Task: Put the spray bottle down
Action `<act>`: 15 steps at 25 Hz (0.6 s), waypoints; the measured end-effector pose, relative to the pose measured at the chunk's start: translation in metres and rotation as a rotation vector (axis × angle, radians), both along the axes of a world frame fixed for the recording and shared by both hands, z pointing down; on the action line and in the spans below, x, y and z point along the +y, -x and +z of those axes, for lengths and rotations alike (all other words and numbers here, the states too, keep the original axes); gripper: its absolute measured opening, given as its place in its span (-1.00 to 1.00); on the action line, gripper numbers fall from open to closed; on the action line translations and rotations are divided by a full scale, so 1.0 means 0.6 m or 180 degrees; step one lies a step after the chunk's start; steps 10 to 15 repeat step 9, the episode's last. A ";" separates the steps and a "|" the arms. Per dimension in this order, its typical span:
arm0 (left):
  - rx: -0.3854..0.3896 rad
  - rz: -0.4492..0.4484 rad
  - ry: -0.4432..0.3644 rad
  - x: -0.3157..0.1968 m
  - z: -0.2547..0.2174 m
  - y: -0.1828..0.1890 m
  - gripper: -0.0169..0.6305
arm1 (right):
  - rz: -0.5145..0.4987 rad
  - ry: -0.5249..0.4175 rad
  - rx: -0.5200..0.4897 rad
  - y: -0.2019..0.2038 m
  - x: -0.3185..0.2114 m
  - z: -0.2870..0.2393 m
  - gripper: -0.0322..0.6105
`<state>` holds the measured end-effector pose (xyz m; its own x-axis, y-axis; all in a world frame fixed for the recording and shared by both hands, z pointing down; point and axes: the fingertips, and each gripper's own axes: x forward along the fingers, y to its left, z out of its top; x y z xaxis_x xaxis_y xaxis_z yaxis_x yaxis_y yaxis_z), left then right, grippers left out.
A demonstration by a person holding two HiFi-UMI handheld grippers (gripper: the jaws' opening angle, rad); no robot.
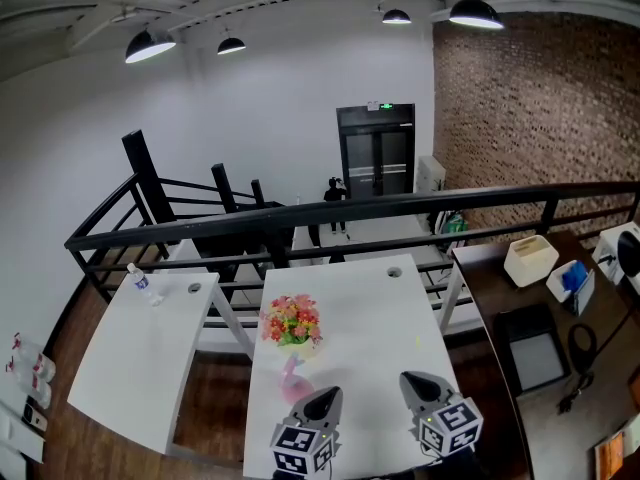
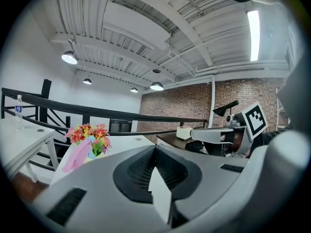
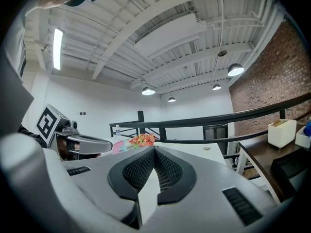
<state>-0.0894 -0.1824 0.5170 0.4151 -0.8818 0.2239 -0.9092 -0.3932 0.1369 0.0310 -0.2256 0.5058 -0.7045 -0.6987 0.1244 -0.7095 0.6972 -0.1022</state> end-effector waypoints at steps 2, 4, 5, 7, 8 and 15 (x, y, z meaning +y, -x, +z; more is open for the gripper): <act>0.0004 -0.0006 0.0005 0.000 0.001 -0.001 -0.95 | -0.0001 0.0009 0.0002 0.000 0.000 0.001 -0.97; 0.0008 -0.0029 0.0010 -0.002 0.001 0.002 -0.95 | 0.0001 0.0009 0.0002 -0.001 -0.002 -0.001 -0.97; 0.0013 -0.0041 0.0014 -0.003 0.000 0.003 -0.95 | 0.0003 0.0018 0.0000 -0.002 -0.003 -0.001 -0.97; 0.0021 -0.0055 0.0023 -0.004 -0.002 0.005 -0.95 | 0.0010 0.0032 -0.0010 -0.004 -0.005 -0.002 -0.97; 0.0022 -0.0059 0.0026 -0.005 -0.002 0.006 -0.95 | 0.0015 0.0034 -0.0015 -0.005 -0.006 -0.002 -0.97; 0.0023 -0.0062 0.0028 -0.005 -0.003 0.006 -0.95 | 0.0020 0.0037 -0.0019 -0.006 -0.006 -0.002 -0.97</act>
